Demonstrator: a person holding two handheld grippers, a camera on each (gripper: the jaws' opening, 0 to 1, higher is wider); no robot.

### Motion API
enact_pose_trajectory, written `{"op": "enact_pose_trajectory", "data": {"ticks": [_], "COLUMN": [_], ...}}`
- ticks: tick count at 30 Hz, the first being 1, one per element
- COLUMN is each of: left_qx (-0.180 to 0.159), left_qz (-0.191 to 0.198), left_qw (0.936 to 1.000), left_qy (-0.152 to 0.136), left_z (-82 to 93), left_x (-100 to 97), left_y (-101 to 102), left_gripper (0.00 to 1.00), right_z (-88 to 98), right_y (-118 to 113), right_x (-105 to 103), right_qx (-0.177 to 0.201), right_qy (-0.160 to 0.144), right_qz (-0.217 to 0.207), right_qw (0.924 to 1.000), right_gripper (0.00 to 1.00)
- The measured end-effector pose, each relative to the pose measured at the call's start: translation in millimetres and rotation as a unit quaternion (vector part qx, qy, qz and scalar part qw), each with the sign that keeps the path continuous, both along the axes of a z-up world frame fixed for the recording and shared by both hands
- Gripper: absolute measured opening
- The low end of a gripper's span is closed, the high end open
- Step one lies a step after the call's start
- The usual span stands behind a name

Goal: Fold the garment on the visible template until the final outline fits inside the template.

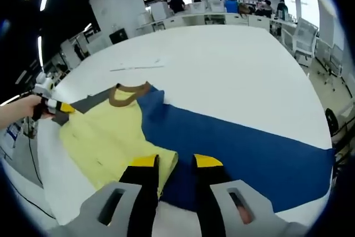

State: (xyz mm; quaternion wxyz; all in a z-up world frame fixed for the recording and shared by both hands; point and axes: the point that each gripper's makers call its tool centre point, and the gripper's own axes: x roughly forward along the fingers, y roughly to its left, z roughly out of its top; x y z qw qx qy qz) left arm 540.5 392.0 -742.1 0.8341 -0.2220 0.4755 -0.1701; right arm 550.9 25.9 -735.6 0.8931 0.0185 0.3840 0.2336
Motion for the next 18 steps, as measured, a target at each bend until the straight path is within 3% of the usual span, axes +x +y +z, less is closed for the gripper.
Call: {"op": "enact_pose_trajectory", "data": {"ticks": [6,18], "left_qx": [0.013,0.023], "left_qz": [-0.016,-0.064], "left_qw": [0.9997,0.9962], "left_qy": [-0.010,-0.055], "left_z": [5.2,39.6], "left_x": [-9.7,-44.2], "left_y": [6.8,3.6], "left_gripper": [0.30,0.56], "right_z": [7.6,48.5], "right_y": [3.5,2.9], "right_x": [-12.7,-43.1], "right_qx": [0.008,0.026], "right_qy": [0.001,-0.022], "right_qz": [0.012,0.022], "right_qw": [0.9999,0.9992], "right_gripper": [0.40,0.67]}}
